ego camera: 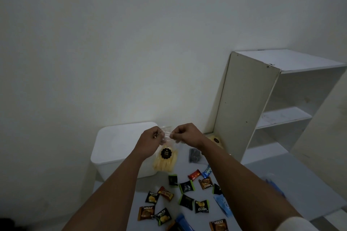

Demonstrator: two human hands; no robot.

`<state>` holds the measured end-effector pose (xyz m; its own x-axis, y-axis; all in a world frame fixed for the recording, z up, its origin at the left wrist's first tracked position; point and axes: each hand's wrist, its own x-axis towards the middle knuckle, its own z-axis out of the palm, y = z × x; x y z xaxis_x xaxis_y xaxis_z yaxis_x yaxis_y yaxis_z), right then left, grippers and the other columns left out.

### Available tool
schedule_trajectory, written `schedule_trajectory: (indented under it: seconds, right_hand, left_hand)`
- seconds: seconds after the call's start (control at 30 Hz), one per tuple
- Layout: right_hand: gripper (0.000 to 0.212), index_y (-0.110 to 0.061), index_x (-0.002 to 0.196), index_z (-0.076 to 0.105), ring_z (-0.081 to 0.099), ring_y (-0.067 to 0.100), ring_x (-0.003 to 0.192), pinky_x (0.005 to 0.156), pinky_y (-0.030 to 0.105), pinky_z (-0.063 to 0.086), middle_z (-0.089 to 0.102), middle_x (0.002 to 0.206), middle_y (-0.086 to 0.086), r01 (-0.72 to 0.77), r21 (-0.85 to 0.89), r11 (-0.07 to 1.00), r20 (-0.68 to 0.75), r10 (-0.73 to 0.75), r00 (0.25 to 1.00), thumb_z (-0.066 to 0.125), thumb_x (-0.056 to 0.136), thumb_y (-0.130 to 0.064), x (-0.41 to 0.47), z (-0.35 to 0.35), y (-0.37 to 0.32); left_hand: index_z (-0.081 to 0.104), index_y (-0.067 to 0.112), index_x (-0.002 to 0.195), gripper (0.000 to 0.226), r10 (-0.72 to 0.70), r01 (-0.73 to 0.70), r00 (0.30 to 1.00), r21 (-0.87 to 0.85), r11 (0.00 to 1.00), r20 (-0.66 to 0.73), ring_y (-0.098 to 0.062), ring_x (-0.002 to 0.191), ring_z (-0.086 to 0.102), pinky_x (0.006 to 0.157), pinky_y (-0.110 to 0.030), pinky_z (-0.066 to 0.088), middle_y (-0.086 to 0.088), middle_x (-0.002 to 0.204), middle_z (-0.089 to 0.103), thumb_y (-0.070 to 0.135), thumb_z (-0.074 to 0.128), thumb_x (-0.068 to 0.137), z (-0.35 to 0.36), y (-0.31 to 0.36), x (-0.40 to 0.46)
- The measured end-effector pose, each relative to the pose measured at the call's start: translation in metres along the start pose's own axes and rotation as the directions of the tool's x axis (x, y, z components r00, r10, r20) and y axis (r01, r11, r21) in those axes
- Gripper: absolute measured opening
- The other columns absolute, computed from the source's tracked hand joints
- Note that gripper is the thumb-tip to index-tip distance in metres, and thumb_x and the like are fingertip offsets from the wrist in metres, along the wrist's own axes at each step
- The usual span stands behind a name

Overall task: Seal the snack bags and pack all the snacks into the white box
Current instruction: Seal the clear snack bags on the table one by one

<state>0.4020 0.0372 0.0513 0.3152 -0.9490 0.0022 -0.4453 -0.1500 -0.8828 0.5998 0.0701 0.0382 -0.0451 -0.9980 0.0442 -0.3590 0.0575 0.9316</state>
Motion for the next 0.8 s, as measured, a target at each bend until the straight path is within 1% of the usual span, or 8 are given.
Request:
schedule_trajectory:
  seconds: [0.1,0.2,0.3,0.37,0.47,0.53,0.67,0.8]
  right_hand:
    - [0.023,0.002,0.094,0.073,0.068,0.011,0.072,0.061,0.016,0.051,0.074,0.090,0.019,-0.012,0.023,1.000,-0.008,0.012,1.000,0.073,0.088,-0.020,-0.003,-0.001,0.003]
    - [0.022,0.001,0.095,0.071,0.067,0.009,0.071,0.064,0.019,0.052,0.072,0.087,0.014,-0.012,0.000,1.000,0.004,0.012,1.000,0.070,0.091,-0.020,-0.004,-0.001,0.004]
    - [0.020,0.002,0.095,0.070,0.065,0.009,0.070,0.060,0.014,0.049,0.069,0.082,0.008,-0.006,0.001,1.000,0.026,0.006,1.000,0.068,0.093,-0.018,-0.008,0.002,0.001]
    - [0.020,0.002,0.094,0.072,0.066,0.010,0.071,0.059,0.013,0.049,0.071,0.082,0.009,0.001,0.024,1.000,0.005,-0.002,1.000,0.070,0.091,-0.018,-0.009,0.003,0.001]
    - [0.021,-0.003,0.094,0.074,0.068,0.014,0.075,0.069,0.025,0.053,0.074,0.089,0.016,-0.018,0.089,0.996,-0.041,0.022,0.999,0.072,0.089,-0.024,-0.012,0.004,0.004]
    - [0.022,-0.003,0.095,0.074,0.068,0.015,0.077,0.074,0.032,0.054,0.074,0.090,0.017,-0.041,0.136,0.990,-0.037,0.046,0.998,0.072,0.090,-0.024,-0.014,0.004,0.007]
    - [0.019,-0.002,0.096,0.071,0.067,0.015,0.078,0.077,0.034,0.053,0.070,0.084,0.007,-0.042,0.159,0.986,-0.027,0.047,0.999,0.067,0.093,-0.020,-0.018,0.007,0.008]
    - [0.010,-0.011,0.089,0.073,0.069,0.014,0.078,0.077,0.035,0.054,0.072,0.084,0.006,-0.051,0.190,0.981,-0.067,0.064,0.996,0.069,0.092,-0.021,-0.022,0.005,0.011]
  left_hand:
    - [0.063,0.001,0.090,0.016,-0.032,0.030,0.999,-0.059,0.998,-0.031,-0.013,0.069,0.068,0.071,-0.027,0.052,-0.009,0.082,0.074,0.013,0.057,0.099,-0.005,-0.002,-0.001]
    - [0.065,-0.001,0.092,0.018,-0.061,0.058,0.998,-0.103,0.993,-0.033,-0.014,0.068,0.067,0.070,-0.030,0.051,-0.007,0.080,0.076,0.015,0.060,0.098,-0.006,-0.004,-0.005]
    - [0.069,0.004,0.091,0.015,-0.058,0.056,0.998,-0.111,0.992,-0.017,-0.015,0.070,0.068,0.072,-0.033,0.054,-0.011,0.083,0.077,0.018,0.066,0.095,-0.003,-0.005,-0.008]
    - [0.070,0.008,0.088,0.011,-0.049,0.046,0.999,-0.118,0.992,-0.019,-0.015,0.071,0.067,0.074,-0.034,0.055,-0.014,0.084,0.076,0.017,0.067,0.094,-0.002,-0.005,-0.009]
    - [0.069,0.008,0.086,0.012,-0.055,0.048,0.997,-0.139,0.989,-0.053,-0.017,0.072,0.065,0.076,-0.035,0.055,-0.016,0.083,0.074,0.014,0.065,0.095,-0.004,-0.005,-0.009]
    - [0.068,0.007,0.085,0.012,-0.064,0.055,0.996,-0.158,0.986,-0.056,-0.018,0.072,0.064,0.075,-0.035,0.054,-0.015,0.081,0.072,0.012,0.065,0.095,-0.007,-0.004,-0.009]
    - [0.069,0.005,0.087,0.014,-0.067,0.060,0.997,-0.158,0.986,-0.041,-0.018,0.071,0.063,0.072,-0.034,0.052,-0.020,0.086,0.073,0.015,0.066,0.095,-0.006,-0.005,-0.012]
    - [0.073,0.004,0.094,0.016,-0.111,0.099,0.992,-0.200,0.975,-0.053,-0.015,0.073,0.070,0.071,-0.028,0.055,-0.010,0.087,0.078,0.017,0.063,0.097,-0.005,-0.007,-0.015]
